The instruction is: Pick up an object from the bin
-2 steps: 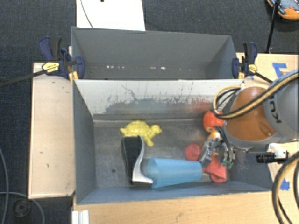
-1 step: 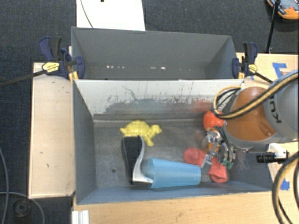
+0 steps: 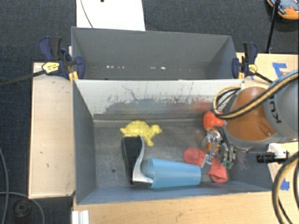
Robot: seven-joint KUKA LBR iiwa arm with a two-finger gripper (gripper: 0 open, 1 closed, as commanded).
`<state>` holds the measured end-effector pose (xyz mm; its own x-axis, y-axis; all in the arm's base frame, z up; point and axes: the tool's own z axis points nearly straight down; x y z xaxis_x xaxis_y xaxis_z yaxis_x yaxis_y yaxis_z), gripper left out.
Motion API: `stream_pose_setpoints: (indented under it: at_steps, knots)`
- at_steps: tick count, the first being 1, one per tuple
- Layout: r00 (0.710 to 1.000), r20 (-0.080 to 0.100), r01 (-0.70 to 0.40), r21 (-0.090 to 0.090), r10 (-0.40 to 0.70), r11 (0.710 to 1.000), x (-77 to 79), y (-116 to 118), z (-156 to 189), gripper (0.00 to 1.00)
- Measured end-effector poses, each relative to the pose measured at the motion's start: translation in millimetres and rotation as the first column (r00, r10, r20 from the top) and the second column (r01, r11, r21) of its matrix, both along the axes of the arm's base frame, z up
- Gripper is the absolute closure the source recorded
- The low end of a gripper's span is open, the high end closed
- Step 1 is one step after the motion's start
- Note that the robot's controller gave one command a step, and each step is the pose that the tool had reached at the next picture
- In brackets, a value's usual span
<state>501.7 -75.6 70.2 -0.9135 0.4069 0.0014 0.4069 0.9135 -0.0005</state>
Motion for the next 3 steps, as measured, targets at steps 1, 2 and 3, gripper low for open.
stream_pose_setpoints:
  at_steps: [1,2,3]
  knots:
    - [1.0,0.0,-0.001,0.0,0.001,1.0,0.0,0,0,0.0]
    - [1.0,0.003,-0.006,0.0,0.006,1.0,40.4,-6,0,1.0]
    - [1.0,0.003,-0.006,0.0,0.006,1.0,40.5,-6,0,1.0]
